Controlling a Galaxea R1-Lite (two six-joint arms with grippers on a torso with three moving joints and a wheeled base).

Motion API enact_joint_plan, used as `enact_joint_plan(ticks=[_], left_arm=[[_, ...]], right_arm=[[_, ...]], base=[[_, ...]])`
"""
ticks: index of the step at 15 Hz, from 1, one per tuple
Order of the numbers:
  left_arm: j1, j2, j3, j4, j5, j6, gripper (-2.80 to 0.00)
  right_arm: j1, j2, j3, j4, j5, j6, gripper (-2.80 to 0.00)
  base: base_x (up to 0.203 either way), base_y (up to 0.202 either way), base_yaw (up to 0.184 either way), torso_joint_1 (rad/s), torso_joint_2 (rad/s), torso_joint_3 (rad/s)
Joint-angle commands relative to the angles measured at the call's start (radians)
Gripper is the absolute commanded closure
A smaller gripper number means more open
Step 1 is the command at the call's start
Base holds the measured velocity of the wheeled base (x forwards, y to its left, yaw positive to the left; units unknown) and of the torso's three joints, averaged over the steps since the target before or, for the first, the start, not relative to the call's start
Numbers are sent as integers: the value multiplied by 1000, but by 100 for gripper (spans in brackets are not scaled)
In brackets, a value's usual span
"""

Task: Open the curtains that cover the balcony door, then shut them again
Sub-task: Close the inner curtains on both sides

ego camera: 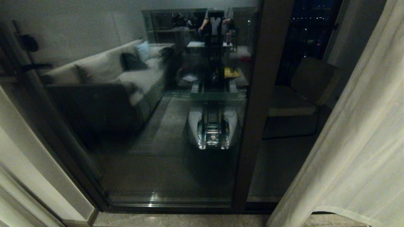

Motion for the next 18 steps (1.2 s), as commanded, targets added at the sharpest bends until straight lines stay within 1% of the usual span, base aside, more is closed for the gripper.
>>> enact_joint_plan(ticks=[1, 18], left_arm=[[0, 0, 0, 0, 1, 0, 0], [0, 0, 0, -2, 1, -2, 0]], right_arm=[[0, 1, 1, -2, 1, 1, 0], [0, 5, 6, -2, 1, 0, 0]], base=[[0, 188, 0, 6, 6, 1], [0, 189, 2, 2, 2, 2]])
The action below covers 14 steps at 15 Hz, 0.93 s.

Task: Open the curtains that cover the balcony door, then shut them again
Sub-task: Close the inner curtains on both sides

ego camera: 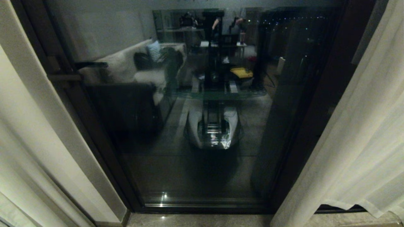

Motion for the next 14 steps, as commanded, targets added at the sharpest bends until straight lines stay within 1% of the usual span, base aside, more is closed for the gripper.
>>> enact_joint_plan(ticks=[1, 11, 13, 14], left_arm=[[0, 0, 0, 0, 0, 0, 0], [0, 0, 0, 1, 0, 0, 0], [0, 0, 0, 0, 0, 1, 0], [0, 0, 0, 1, 0, 0, 0]], right_arm=[[0, 2, 0, -2, 1, 1, 0], [2, 2, -1, -2, 2, 1, 0], [2, 2, 0, -2, 1, 1, 0], [0, 2, -1, -2, 3, 1, 0]], base=[[0, 188, -2, 2, 2, 6], [0, 187, 0, 3, 2, 0], [0, 103, -2, 2, -2, 3], [0, 0, 0, 0, 0, 0]])
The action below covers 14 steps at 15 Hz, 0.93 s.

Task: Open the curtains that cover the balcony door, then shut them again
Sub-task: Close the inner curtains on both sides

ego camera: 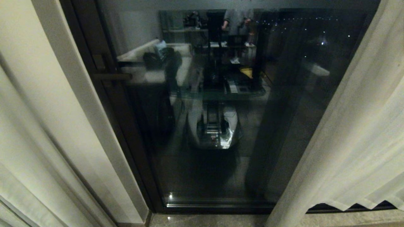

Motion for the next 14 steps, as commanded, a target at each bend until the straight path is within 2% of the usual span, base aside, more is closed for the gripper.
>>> enact_joint_plan(ticks=[1, 6, 14], left_arm=[[0, 0, 0, -1, 0, 0, 0], [0, 0, 0, 0, 0, 0, 0], [0, 0, 0, 0, 0, -1, 0]], right_arm=[[-2, 1, -1, -4, 0, 1, 0], [14, 3, -1, -4, 0, -1, 0], [120, 46, -7, -68, -1, -40, 0]], base=[[0, 0, 0, 0, 0, 0], [0, 0, 0, 0, 0, 0], [0, 0, 0, 0, 0, 0]])
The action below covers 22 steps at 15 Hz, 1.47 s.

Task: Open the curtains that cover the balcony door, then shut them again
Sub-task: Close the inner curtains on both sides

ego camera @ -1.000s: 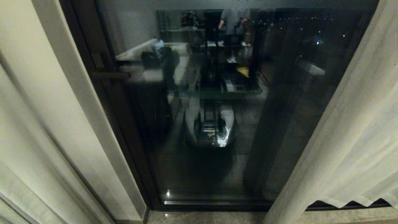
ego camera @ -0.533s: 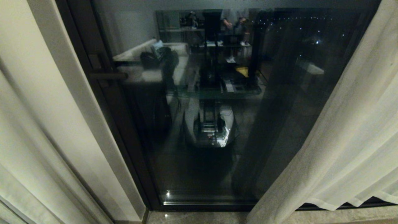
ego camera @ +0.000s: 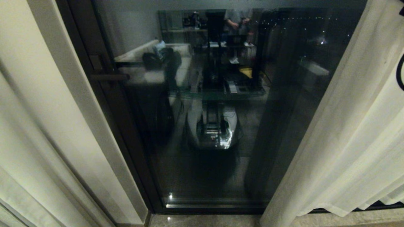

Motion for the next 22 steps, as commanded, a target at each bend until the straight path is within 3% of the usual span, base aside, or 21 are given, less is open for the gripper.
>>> enact_joint_plan(ticks=[1, 5, 6, 13, 22], left_arm=[[0, 0, 0, 0, 0, 0, 0], [0, 0, 0, 0, 0, 0, 0], [0, 0, 0, -2, 0, 0, 0], [0, 0, 0, 0, 0, -1, 0], [0, 0, 0, -2, 0, 0, 0]], right_arm=[[19, 12, 3, -3, 3, -11, 0], [40, 21, -1, -5, 2, -17, 0], [40, 21, 1, -5, 2, -17, -280], [35, -44, 33, 15, 1, -14, -280], [-46, -404, 402, 65, -2, -14, -280]], base=[[0, 0, 0, 0, 0, 0], [0, 0, 0, 0, 0, 0], [0, 0, 0, 0, 0, 0], [0, 0, 0, 0, 0, 0], [0, 0, 0, 0, 0, 0]])
